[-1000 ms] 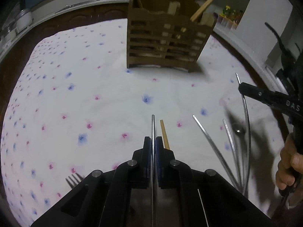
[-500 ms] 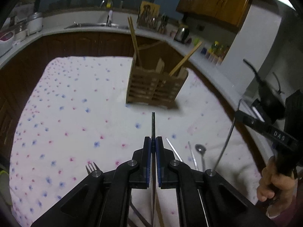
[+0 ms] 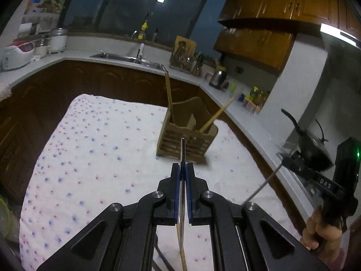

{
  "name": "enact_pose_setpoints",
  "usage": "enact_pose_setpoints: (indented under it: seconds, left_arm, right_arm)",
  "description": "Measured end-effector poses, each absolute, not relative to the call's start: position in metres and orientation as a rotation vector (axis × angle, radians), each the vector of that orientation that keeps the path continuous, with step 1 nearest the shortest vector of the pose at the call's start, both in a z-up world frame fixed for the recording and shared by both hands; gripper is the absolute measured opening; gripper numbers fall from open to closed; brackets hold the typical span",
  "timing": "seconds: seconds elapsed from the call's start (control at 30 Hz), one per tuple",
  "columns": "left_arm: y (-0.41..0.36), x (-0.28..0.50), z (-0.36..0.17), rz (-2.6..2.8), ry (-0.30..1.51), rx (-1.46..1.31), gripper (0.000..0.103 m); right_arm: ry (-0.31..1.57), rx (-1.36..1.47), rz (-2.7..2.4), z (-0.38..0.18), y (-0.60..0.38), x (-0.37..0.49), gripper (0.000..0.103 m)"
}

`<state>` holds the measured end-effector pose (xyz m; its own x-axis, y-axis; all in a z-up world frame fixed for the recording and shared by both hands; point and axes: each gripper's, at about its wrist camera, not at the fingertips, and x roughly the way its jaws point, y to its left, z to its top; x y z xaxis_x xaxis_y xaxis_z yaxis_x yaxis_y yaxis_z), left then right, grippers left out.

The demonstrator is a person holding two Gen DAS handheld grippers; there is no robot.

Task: Organize utensils
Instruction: 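Lift the left gripper's chopstick toward the holder while the right gripper carries its own, then lower the left gripper's chopstick into the holder while the right gripper lowers its own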

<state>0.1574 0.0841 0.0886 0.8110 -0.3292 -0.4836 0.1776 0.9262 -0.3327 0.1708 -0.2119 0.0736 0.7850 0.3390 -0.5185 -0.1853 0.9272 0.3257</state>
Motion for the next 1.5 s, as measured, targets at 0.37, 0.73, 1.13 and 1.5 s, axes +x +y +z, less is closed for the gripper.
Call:
enact_pose_setpoints:
  seconds: [0.37,0.73,1.13,1.5]
  left_arm:
    - [0.086,0.164,0.090,-0.269,0.535,-0.294,0.003]
    - [0.089,0.184,0.103,-0.274,0.493,-0.304,0.003]
    - [0.096,0.223,0.121,-0.255,0.413,-0.312,0.003]
    - [0.094,0.293,0.132,-0.233,0.318,-0.333,0.003]
  right_arm:
    - [0.586,0.266,0.285,0.079,-0.213,0.169,0.005]
    - [0.564,0.267,0.277,0.089,-0.218,0.184,0.005]
    - [0.473,0.270,0.256,0.118,-0.227,0.227,0.005]
    - [0.385,0.302,0.200,0.140,-0.245,0.290,0.005]
